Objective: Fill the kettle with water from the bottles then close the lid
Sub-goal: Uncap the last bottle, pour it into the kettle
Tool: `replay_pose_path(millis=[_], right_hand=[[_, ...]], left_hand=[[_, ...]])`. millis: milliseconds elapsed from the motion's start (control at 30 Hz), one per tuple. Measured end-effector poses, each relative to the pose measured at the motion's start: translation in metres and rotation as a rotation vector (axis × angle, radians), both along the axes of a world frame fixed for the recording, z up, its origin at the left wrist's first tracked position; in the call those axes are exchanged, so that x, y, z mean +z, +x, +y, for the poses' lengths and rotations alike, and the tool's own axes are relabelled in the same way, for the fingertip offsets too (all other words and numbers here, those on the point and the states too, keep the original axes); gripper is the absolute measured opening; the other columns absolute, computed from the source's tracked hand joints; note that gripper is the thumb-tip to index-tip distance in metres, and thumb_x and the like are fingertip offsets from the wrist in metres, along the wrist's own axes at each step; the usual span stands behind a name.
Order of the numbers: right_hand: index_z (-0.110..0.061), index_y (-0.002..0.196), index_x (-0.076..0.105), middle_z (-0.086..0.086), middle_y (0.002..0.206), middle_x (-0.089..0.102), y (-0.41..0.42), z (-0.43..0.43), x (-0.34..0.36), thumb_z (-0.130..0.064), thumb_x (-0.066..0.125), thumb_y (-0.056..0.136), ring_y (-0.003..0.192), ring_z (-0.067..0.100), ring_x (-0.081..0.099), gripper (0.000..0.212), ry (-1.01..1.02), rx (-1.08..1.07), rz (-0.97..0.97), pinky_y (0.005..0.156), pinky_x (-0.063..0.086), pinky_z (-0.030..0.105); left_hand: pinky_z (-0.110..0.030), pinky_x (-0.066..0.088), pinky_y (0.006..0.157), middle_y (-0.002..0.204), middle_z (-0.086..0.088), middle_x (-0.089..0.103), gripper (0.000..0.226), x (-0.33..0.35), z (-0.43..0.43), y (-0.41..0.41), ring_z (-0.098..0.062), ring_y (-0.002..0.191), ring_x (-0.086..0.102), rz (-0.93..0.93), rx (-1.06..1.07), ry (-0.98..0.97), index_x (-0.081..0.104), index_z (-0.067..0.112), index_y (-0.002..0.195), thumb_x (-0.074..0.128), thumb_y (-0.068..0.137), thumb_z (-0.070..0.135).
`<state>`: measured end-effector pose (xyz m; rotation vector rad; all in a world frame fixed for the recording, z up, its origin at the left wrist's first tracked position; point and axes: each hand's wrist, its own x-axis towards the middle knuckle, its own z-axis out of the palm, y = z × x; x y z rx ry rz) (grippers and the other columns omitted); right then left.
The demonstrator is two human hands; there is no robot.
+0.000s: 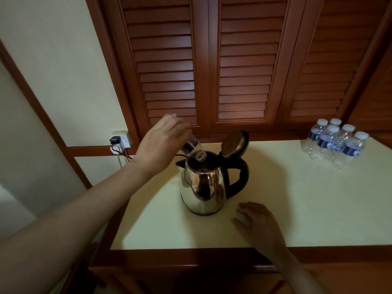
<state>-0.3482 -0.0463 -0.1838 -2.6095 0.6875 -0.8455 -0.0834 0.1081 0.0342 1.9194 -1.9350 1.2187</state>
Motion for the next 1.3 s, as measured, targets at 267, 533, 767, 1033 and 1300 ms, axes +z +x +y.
replay_pose_path(millis=[267, 533, 767, 1033, 1300], right_hand=[[-0.026, 0.087, 0.077, -0.010, 0.095, 0.070, -0.003, 0.004, 0.005, -0.039, 0.088, 0.067, 0.094, 0.009, 0.052, 0.025, 0.017, -0.049, -0.069, 0.080, 0.052, 0.034], [-0.022, 0.090, 0.078, -0.006, 0.085, 0.070, -0.003, 0.002, 0.000, -0.049, 0.080, 0.074, 0.082, 0.023, 0.055, 0.031, -0.055, -0.099, -0.004, 0.071, 0.048, 0.039], [-0.016, 0.100, 0.077, -0.001, 0.093, 0.072, -0.003, 0.004, -0.001, -0.057, 0.067, 0.083, 0.085, 0.024, 0.057, 0.045, -0.048, -0.106, 0.036, 0.077, 0.049, 0.037], [-0.032, 0.108, 0.072, -0.031, 0.097, 0.060, -0.005, 0.041, 0.042, -0.039, 0.075, 0.082, 0.094, 0.002, 0.057, 0.027, 0.318, -0.076, -0.085, 0.078, 0.039, 0.008], [-0.023, 0.117, 0.070, -0.018, 0.104, 0.066, 0.038, 0.088, 0.135, -0.029, 0.071, 0.090, 0.092, 0.007, 0.063, 0.027, 0.298, 0.217, -0.264, 0.074, 0.047, 0.013]], left_hand=[[-0.043, 0.049, 0.088, 0.115, -0.010, 0.072, 0.054, -0.029, 0.018, -0.007, -0.033, 0.105, 0.062, 0.417, 0.140, -0.227, 0.068, 0.007, 0.120, 0.085, 0.069, 0.008], [-0.035, 0.050, 0.080, 0.104, 0.015, 0.064, 0.054, -0.095, 0.059, -0.055, -0.010, 0.096, 0.058, 1.045, 0.245, -0.497, 0.067, 0.028, 0.122, 0.087, 0.073, 0.041], [-0.009, 0.054, 0.075, 0.092, 0.025, 0.067, 0.048, -0.155, 0.074, -0.093, 0.009, 0.089, 0.066, 1.274, 0.176, -0.378, 0.068, 0.025, 0.109, 0.081, 0.071, 0.052], [-0.004, 0.050, 0.080, 0.097, 0.042, 0.067, 0.046, -0.171, 0.074, -0.096, 0.015, 0.096, 0.064, 1.450, 0.100, -0.314, 0.059, 0.045, 0.106, 0.089, 0.074, 0.030], [-0.010, 0.052, 0.083, 0.103, 0.038, 0.067, 0.042, -0.178, 0.073, -0.089, 0.009, 0.096, 0.067, 1.501, 0.064, -0.197, 0.057, 0.047, 0.108, 0.084, 0.081, 0.029]])
